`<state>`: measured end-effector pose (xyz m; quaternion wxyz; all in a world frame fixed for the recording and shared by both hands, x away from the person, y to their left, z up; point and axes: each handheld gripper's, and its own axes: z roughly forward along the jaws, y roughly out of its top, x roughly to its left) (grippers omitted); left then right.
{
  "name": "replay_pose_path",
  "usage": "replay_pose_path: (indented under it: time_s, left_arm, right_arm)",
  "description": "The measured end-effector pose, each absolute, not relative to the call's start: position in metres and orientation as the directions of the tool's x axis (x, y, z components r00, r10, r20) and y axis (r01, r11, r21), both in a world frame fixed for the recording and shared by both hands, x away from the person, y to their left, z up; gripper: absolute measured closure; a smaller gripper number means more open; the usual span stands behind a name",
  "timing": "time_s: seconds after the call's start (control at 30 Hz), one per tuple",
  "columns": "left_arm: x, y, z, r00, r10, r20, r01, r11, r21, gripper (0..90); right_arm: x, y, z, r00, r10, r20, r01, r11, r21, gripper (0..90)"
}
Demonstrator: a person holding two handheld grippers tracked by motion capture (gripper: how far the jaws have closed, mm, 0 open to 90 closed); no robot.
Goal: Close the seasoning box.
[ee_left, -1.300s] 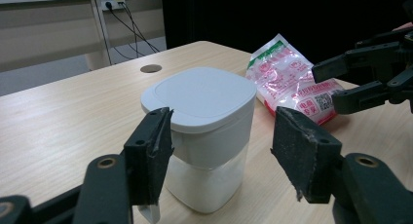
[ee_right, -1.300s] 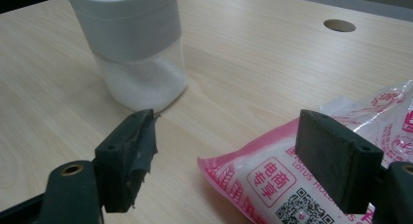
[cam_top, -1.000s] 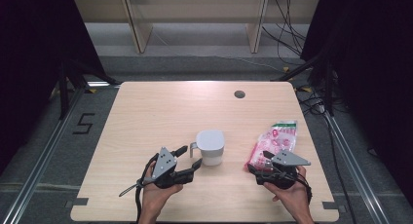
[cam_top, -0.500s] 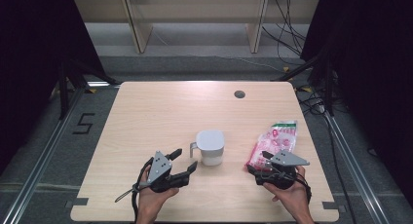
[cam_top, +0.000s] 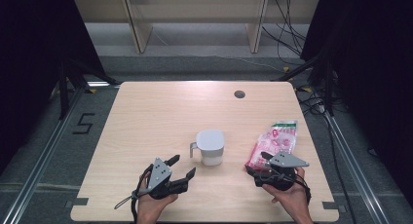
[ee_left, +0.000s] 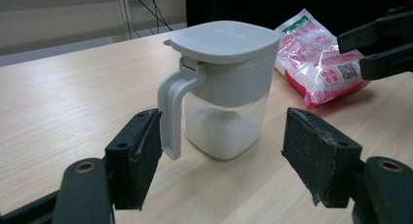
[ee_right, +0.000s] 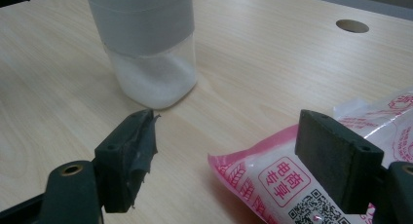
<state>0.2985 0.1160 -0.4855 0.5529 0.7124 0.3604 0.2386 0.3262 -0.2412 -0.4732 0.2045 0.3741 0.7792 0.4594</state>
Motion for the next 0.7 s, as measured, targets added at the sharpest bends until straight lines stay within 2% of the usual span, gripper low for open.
replay_pose_path:
  time_s: [0.7]
  left_arm:
    - [0.287, 0.109, -0.492, 0.666, 0.745, -0.049, 0.259, -0.169, 0.951, 28.7]
  right_arm:
    - [0.317, -0.243, -0.474, -0.644, 0.765, 0.036, 0.402, 0.297, 0.866, 23.3]
